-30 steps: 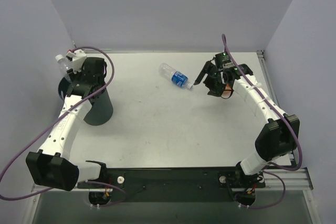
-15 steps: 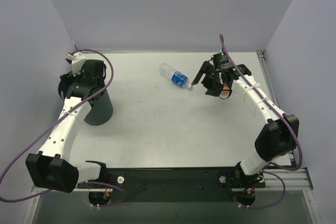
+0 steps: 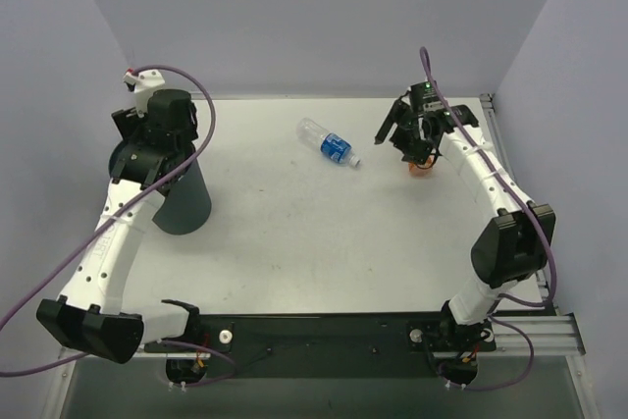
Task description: Put the plastic bottles in the bin
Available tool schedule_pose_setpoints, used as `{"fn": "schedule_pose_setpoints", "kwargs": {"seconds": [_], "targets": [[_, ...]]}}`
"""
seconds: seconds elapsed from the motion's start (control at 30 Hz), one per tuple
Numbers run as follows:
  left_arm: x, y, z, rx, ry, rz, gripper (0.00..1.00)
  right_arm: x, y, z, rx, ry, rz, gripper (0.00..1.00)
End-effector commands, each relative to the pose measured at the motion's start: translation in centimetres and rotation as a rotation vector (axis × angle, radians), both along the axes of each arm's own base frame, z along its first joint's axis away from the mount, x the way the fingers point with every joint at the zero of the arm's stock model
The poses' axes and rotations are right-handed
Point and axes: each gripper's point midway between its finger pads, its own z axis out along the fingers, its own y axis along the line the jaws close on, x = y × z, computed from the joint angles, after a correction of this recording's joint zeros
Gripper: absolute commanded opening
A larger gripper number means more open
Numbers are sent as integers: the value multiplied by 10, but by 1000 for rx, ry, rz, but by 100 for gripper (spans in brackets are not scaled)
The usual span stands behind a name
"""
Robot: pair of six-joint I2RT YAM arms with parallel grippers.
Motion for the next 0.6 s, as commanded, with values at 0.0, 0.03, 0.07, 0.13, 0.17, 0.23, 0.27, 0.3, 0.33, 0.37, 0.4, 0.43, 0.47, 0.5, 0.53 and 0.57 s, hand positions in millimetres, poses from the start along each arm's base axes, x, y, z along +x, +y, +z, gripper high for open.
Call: {"fn": "schedule_pose_setpoints", "kwargs": {"seconds": [0.0, 0.03, 0.07, 0.13, 0.17, 0.23, 0.27, 0.3, 0.33, 0.37, 0.4, 0.43, 0.47, 0.5, 0.53, 0.57], "targets": [[9, -28, 45, 32, -62, -156, 88, 22, -60, 1, -169, 8, -60, 74], [11, -40, 57, 33, -86, -196, 88, 29, -66, -3, -186, 23, -57, 74], [13, -47, 61, 37, -91, -224, 89, 34, -76, -6, -223, 29, -70, 74], [18, -68, 66, 42, -87, -304, 89, 42, -96, -19, -278, 66, -64, 74], [20, -74, 67, 36, -87, -328, 90, 48, -101, -18, -296, 62, -62, 74], [27, -94, 57, -4, -68, -397, 90, 53, -116, -33, -352, 105, -46, 73], [28, -101, 54, -24, -63, -420, 90, 57, -120, -35, -367, 111, -41, 73], [34, -113, 45, -64, -45, -459, 90, 58, -123, -46, -378, 134, -28, 73], [35, -118, 38, -76, -19, -476, 90, 60, -126, -50, -398, 142, 0, 73], [37, -123, 35, -91, -8, -490, 90, 61, -129, -54, -409, 151, 18, 74], [42, -133, 24, -115, 24, -516, 90, 64, -130, -56, -425, 151, 33, 74], [43, -137, 17, -126, 49, -531, 90, 66, -132, -64, -446, 168, 47, 74], [45, -142, 13, -135, 63, -548, 90, 68, -135, -68, -457, 175, 73, 74], [46, -150, 1, -147, 100, -582, 90, 70, -134, -75, -447, 184, 85, 75], [47, -153, -3, -149, 114, -592, 90, 73, -132, -78, -431, 179, 100, 75], [48, -155, -11, -151, 138, -597, 90, 74, -130, -82, -419, 181, 114, 75]]}}
